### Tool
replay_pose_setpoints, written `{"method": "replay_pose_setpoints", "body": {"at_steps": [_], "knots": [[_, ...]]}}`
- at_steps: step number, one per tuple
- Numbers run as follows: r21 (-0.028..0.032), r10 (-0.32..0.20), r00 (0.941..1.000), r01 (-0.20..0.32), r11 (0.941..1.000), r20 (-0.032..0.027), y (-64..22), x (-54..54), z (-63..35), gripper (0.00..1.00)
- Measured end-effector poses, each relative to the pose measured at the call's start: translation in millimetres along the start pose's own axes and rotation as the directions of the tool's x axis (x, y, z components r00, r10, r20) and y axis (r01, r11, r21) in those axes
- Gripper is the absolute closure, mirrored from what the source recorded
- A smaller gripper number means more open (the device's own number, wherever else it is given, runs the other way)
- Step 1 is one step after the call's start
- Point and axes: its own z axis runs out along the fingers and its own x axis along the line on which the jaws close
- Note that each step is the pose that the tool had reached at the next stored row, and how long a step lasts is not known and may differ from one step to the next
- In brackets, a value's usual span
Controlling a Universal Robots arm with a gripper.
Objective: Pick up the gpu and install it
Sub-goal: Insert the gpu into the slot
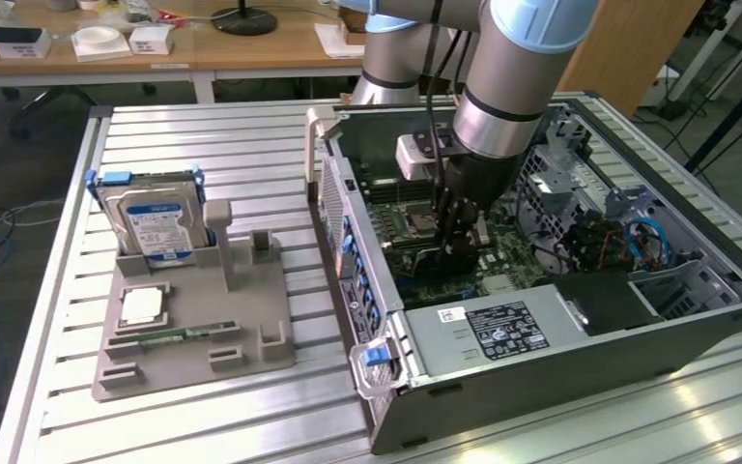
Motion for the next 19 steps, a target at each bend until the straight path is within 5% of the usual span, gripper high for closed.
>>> {"method": "replay_pose_setpoints", "body": {"at_steps": [8, 10, 11, 16, 19], "knots": [[0.0, 0.0, 1.0, 0.0, 1.0, 0.0, 0.0, 0.0, 0.0, 0.75], [-0.0001, 0.0, 1.0, 0.0, 1.0, -0.0001, 0.0, 0.0, -0.4, 0.56], [0.0, 0.0, 1.0, 0.0, 1.0, 0.0, 0.2, -0.3, -11.0, 0.49], [0.002, 0.001, 1.0, -0.001, 1.0, 0.0001, 0.4, -7.0, -11.5, 0.51], [0.0021, 0.001, 1.0, -0.001, 1.0, 0.0001, 0.4, -7.0, -11.5, 0.64]]}}
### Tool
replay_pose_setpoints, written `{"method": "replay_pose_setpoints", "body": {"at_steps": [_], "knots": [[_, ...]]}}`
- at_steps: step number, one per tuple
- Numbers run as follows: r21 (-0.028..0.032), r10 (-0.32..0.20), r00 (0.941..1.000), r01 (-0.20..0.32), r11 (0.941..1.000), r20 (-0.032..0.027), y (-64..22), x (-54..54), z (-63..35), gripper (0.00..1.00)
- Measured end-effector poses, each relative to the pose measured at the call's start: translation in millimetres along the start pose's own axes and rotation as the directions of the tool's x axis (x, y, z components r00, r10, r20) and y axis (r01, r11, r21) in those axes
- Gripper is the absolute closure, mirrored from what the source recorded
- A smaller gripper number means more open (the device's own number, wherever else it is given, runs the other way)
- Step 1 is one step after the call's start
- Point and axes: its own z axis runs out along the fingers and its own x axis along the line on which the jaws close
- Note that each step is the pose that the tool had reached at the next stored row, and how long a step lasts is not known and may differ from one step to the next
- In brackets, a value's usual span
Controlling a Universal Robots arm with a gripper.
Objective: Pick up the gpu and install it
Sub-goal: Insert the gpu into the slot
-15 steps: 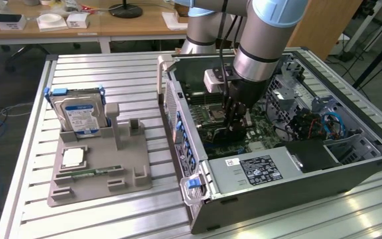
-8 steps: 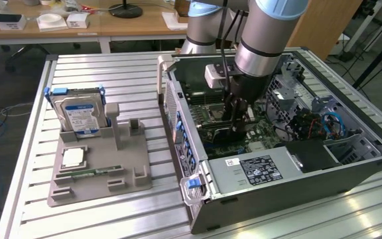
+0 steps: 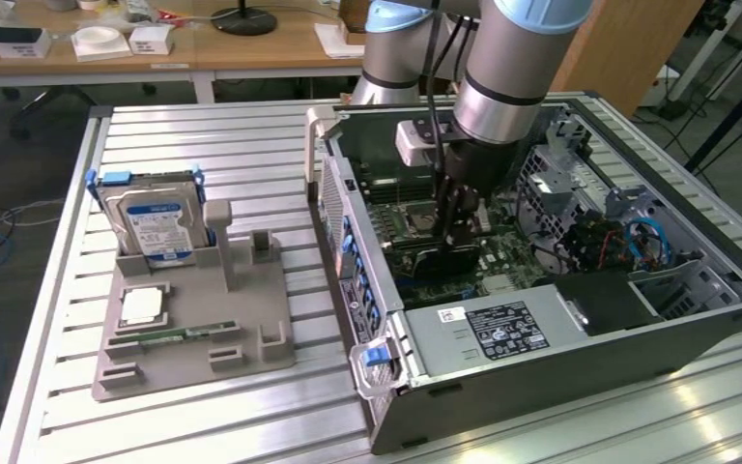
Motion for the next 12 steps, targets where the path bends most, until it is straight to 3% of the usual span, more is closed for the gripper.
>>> {"method": "replay_pose_setpoints", "body": {"at_steps": [6, 12], "knots": [[-0.0001, 0.0, 1.0, 0.0, 1.0, -0.0001, 0.0, 0.0, 0.0, 0.89], [-0.0001, 0.0, 1.0, 0.0, 1.0, 0.0, 0.0, 0.0, 0.0, 0.89]]}}
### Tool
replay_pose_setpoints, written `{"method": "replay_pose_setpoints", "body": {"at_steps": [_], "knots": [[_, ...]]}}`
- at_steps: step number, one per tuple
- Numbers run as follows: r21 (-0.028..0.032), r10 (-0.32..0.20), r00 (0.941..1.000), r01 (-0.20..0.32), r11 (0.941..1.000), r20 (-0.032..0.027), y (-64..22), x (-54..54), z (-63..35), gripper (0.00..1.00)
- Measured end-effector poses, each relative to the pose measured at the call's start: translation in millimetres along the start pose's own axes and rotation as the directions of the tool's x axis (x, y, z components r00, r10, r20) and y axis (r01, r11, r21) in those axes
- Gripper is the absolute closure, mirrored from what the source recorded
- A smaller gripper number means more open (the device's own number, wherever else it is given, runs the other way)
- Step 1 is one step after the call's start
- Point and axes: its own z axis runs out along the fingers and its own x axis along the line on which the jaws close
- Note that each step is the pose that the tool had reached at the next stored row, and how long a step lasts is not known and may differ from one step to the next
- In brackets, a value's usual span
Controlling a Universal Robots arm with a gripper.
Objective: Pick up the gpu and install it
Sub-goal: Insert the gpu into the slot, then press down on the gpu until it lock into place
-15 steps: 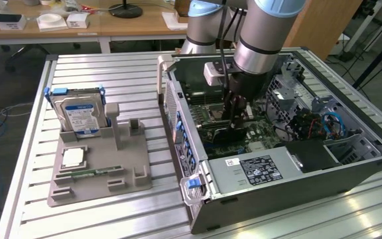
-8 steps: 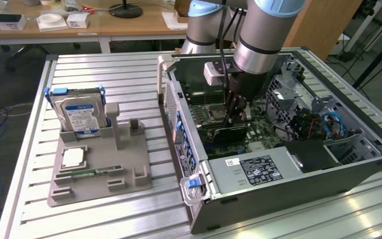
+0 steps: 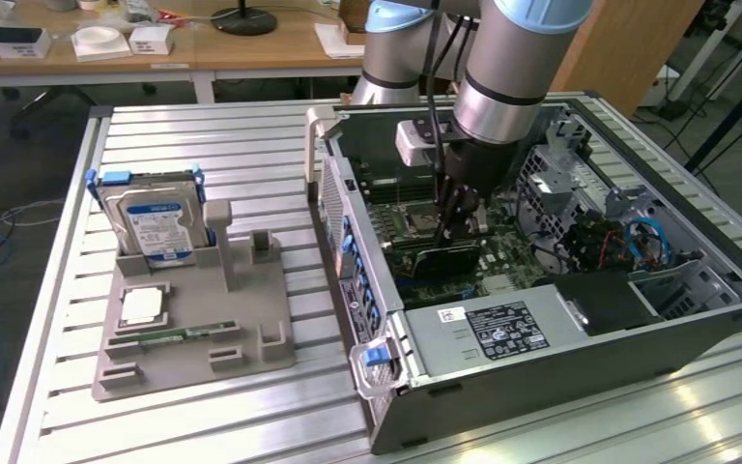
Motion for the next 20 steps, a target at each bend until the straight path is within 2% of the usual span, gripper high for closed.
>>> {"method": "replay_pose_setpoints", "body": {"at_steps": [12, 15, 17, 20], "knots": [[0.0001, 0.0, 1.0, 0.0, 1.0, -0.0001, 0.2, 0.0, 0.0, 0.89], [0.0171, 0.0, 1.0, 0.0, 0.9999, 0.0005, 6.7, 0.4, 1.1, 0.89], [0.0185, -0.001, 1.0, 0.001, 0.9998, 0.0004, 6.7, 0.5, 3.8, 0.89], [0.021, -0.001, 1.0, 0.001, 0.9998, -0.0027, 6.9, 1.0, 7.9, 0.89]]}}
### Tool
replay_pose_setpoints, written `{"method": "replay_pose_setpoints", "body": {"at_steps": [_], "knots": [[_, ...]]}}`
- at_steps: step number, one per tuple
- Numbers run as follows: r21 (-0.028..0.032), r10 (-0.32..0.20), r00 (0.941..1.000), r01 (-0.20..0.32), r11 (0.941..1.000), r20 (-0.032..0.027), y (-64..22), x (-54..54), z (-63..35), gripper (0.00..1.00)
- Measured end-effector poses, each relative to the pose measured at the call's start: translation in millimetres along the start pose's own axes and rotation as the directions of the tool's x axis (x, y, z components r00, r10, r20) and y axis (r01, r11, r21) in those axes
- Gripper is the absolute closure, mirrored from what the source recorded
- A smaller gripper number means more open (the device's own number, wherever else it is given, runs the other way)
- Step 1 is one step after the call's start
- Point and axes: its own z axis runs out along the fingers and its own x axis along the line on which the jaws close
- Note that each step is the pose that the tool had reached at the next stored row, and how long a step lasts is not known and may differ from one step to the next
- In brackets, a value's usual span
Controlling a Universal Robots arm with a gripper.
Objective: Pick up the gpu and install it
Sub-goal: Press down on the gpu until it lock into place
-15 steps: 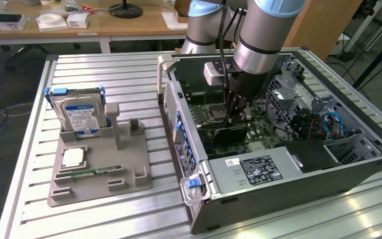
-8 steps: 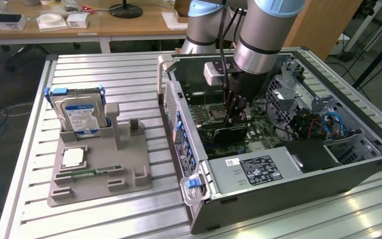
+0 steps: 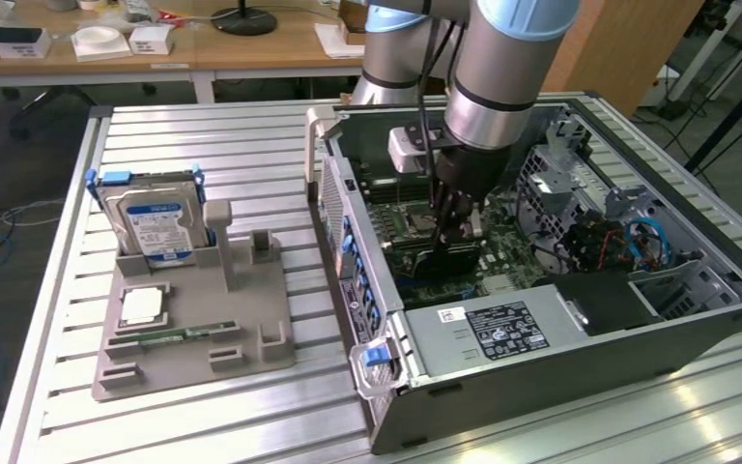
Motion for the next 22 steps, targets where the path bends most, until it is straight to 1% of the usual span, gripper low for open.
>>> {"method": "replay_pose_setpoints", "body": {"at_steps": [1, 3, 5, 6, 7, 11, 14, 16, 18, 19, 22], "knots": [[0.0002, 0.0, 1.0, 0.0, 1.0, 0.0003, 0.0, 0.0, 0.5, 0.89], [0.0017, 0.0, 1.0, 0.0, 1.0, 0.0028, 0.7, -0.1, 1.3, 0.89], [0.0015, 0.0, 1.0, 0.0, 1.0, 0.0098, 1.9, -0.6, -2.3, 0.89], [0.0015, 0.0, 1.0, 0.0, 1.0, 0.01, 3.3, -0.5, -3.4, 0.89], [0.001, 0.0, 1.0, 0.0, 1.0, 0.0089, 5.1, -0.2, -4.3, 0.89], [-0.0037, 0.0, 1.0, 0.0, 1.0, 0.0081, 12.4, 0.0, -7.9, 0.89], [-0.0047, 0.0, 1.0, 0.0, 1.0, 0.008, 19.6, 0.3, -8.2, 0.89], [-0.0048, 0.0, 1.0, 0.0, 1.0, 0.008, 26.9, 0.6, -8.3, 0.89], [-0.005, 0.0, 1.0, 0.0, 1.0, 0.0079, 31.1, 0.7, -9.0, 0.89], [-0.0059, 0.0, 1.0, 0.0, 1.0, 0.0079, 32.5, 0.7, -9.8, 0.89], [-0.0155, 0.001, 1.0, -0.001, 0.9999, 0.0088, 36.0, 0.8, -12.3, 0.89]]}}
